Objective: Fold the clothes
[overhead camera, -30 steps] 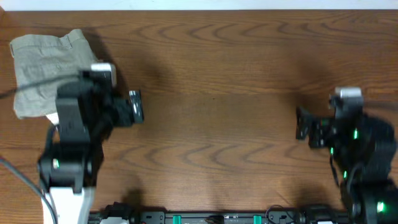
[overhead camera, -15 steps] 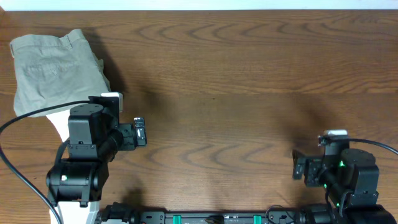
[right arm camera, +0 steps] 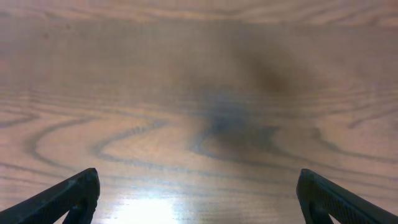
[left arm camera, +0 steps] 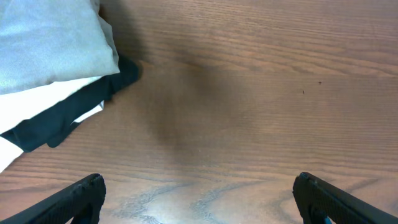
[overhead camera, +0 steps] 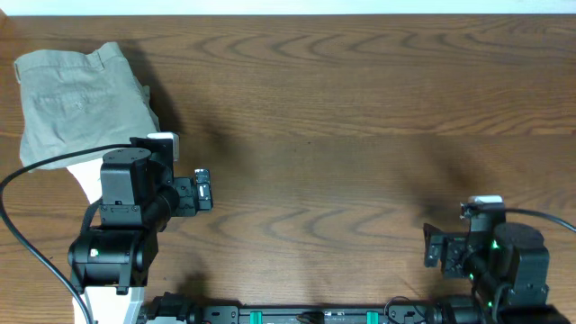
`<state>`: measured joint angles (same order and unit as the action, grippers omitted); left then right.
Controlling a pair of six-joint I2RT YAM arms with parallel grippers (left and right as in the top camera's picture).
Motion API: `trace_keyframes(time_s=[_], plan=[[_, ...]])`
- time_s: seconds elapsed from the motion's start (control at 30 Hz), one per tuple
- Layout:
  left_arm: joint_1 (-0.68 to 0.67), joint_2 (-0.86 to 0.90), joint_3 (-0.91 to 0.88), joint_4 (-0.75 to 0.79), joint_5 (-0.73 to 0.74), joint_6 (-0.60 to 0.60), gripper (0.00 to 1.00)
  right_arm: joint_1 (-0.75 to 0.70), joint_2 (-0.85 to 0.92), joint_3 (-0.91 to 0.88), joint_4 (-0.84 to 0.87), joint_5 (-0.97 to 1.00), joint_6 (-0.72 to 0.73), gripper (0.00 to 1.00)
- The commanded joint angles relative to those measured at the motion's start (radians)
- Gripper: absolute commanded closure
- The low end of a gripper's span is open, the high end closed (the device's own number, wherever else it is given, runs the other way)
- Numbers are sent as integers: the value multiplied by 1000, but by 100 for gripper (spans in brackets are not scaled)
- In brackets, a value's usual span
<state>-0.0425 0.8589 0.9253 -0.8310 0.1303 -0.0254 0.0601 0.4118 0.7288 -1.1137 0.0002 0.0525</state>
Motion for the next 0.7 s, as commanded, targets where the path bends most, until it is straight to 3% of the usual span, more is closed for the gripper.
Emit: trace_keyframes(time_s=[0.0,0.23,0.43,0.67], plan=[[-4,3,3,-2,-4,6,2,-7,-61,-10,23,-8,11,1],[-4,3,3,-2,-4,6,2,-6,-257,-151,210,-57,-110,1],[-4,3,3,-2,-4,6,2,-6,-407,-353,440,-109,-117,1],[-4,3,3,-2,-4,6,2,9,-407,-500,728,-132,-127,1]])
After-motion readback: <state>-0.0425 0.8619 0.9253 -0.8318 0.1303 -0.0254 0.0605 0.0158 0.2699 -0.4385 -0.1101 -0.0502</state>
